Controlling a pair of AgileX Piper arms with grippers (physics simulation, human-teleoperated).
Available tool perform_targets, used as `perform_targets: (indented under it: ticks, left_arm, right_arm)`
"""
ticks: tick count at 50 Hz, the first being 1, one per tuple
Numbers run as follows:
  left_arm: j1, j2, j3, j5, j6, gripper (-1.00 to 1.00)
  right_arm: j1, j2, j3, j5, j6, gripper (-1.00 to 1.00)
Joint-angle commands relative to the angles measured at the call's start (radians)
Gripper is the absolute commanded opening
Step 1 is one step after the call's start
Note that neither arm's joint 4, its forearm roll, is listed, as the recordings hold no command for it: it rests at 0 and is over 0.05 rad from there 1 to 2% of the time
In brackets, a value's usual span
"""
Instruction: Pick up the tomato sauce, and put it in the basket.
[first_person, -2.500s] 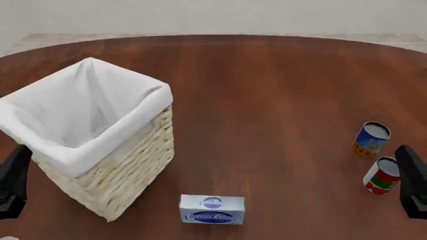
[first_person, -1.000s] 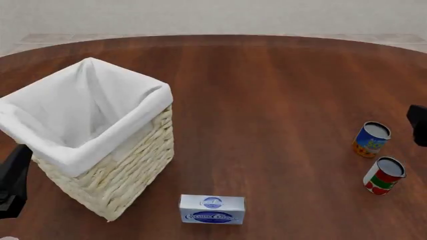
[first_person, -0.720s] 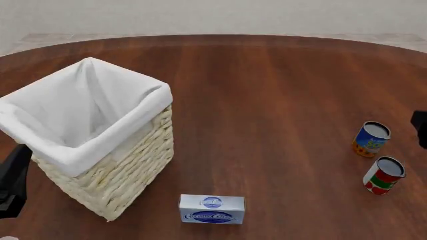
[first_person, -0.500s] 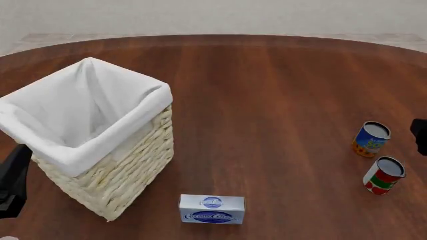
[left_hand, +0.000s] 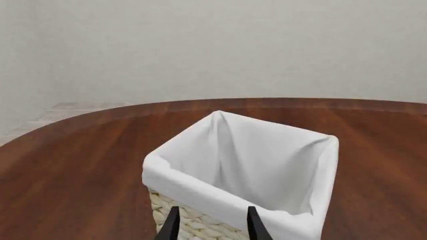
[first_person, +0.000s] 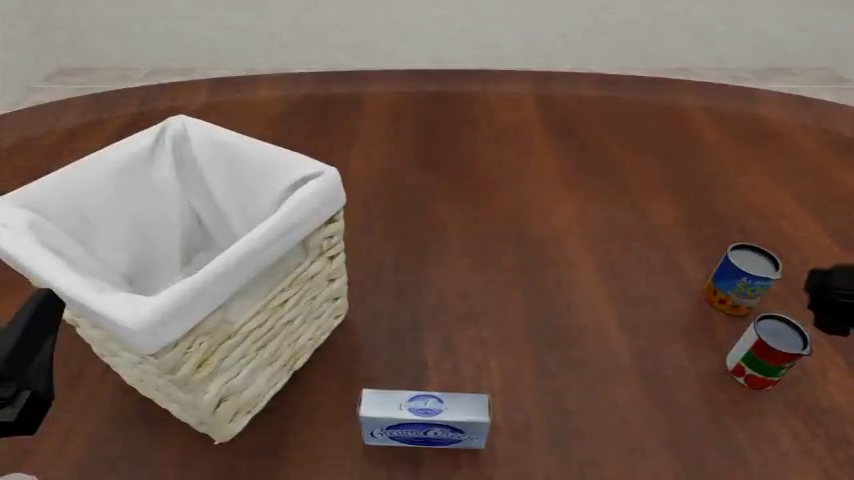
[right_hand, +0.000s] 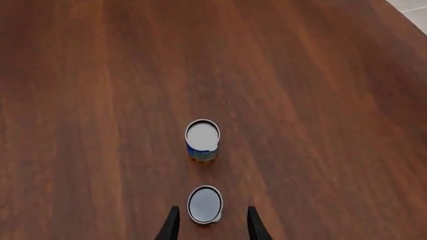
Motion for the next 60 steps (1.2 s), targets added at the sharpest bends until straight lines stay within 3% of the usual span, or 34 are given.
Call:
perform_targets:
  ticks: [1, 23, 60]
  left_arm:
    - [0.000, 0.000, 0.000, 0.000, 0.000, 1.00]
    - [0.000, 0.000, 0.000, 0.000, 0.000, 1.00]
    - [0.000, 0.000, 0.000, 0.000, 0.000, 1.00]
  right_arm:
    - [-0.004, 0.083, 0.045, -0.101, 0.000, 1.00]
    - [-0.001, 0.266, 0.126, -0.329, 0.020, 1.00]
    - [0.029, 0.480, 0.167, -0.543, 0.049, 1.00]
